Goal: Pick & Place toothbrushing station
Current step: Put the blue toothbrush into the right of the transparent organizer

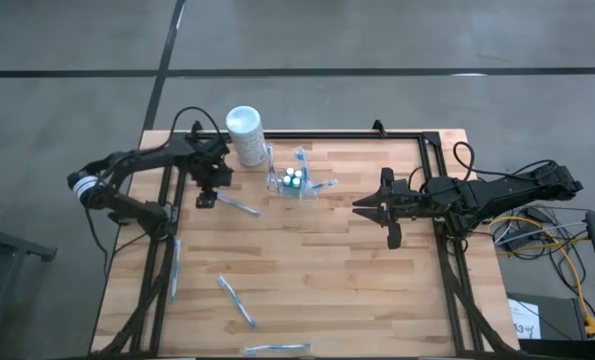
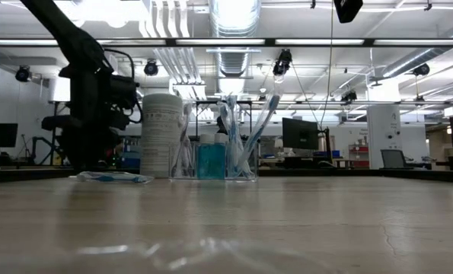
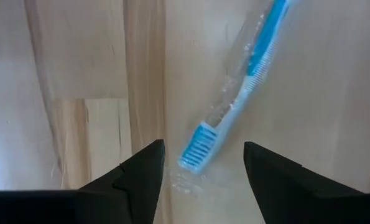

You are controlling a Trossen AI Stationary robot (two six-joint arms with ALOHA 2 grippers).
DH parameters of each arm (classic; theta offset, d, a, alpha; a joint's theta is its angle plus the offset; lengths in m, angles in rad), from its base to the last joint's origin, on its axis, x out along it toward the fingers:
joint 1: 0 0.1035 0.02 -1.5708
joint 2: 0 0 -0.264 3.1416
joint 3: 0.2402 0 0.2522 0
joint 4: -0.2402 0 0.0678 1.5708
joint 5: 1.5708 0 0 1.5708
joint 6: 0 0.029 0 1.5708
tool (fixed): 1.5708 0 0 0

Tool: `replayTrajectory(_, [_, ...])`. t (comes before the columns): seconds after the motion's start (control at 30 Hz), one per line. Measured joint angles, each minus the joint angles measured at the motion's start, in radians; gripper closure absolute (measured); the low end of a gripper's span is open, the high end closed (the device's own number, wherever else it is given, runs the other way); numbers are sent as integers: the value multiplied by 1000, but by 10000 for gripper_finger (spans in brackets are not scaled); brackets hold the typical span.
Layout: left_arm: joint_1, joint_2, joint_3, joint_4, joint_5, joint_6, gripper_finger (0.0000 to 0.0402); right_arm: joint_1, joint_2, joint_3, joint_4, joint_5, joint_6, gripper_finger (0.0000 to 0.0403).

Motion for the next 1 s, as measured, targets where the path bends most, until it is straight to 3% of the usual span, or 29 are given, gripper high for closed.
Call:
replayTrajectory(0.33, [0,85,3,14,-3,-4,178,0,0,0,0,0,0,321])
replayTrajectory(0.77, [-3,69,1,19,3,-62,177,0,0,0,0,0,0,335])
replayTrajectory(1.0, [-68,54,48,10,8,-64,177,0,0,0,0,0,0,326])
